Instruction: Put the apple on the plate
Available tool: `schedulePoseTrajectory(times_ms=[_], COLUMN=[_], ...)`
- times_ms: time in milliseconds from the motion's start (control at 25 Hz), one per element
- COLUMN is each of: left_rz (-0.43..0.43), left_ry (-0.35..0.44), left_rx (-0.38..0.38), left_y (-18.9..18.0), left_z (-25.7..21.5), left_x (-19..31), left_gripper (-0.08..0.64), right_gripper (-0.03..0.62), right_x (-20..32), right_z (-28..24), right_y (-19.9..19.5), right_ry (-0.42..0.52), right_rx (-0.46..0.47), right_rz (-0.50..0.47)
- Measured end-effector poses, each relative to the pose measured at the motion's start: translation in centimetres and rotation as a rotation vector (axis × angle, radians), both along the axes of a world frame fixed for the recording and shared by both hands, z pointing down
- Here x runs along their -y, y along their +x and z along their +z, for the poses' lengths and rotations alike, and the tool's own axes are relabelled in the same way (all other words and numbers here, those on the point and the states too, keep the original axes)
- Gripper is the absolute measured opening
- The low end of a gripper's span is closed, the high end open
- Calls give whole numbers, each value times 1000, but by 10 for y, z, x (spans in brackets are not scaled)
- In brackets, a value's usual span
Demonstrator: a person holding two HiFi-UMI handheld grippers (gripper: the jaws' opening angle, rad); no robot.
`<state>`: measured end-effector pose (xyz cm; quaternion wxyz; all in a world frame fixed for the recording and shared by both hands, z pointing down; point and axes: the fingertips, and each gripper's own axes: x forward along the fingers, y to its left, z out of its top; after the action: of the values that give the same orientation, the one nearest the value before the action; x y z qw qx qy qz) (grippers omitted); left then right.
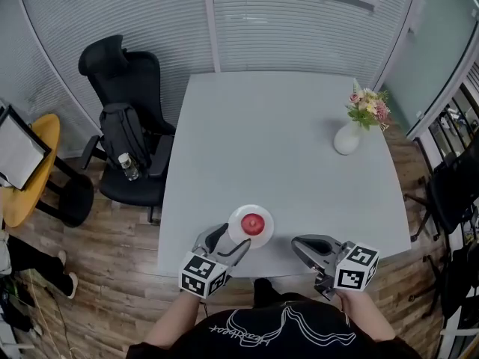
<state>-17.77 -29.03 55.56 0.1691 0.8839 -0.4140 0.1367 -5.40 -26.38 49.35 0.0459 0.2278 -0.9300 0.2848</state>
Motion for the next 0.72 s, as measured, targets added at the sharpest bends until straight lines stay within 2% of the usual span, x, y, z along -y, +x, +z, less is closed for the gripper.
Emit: schedulePoseTrajectory(times_ms=[160, 320, 400, 520, 720], left_rz=[21, 46, 39, 55, 80], left_ry=[46, 78, 86, 99, 116], left_rx=[-72, -162, -198, -253, -231], left_y=[1, 5, 6, 10, 13], left_z=[-45, -85, -100, -116, -126], left_x=[-30, -59, -71, -93, -120], left_gripper=[271, 162, 76, 49, 17], right_gripper=[8, 8, 8, 8, 8], right_x=[-22, -40, -49, -65, -90], right_z=[-20, -34, -39, -45, -55], right_y=[-6, -10, -11, -13, -25], right_ry=[50, 91, 107, 125, 164], right_rx=[48, 68, 78, 93, 111], right_rz=[-23, -33, -40, -52, -95])
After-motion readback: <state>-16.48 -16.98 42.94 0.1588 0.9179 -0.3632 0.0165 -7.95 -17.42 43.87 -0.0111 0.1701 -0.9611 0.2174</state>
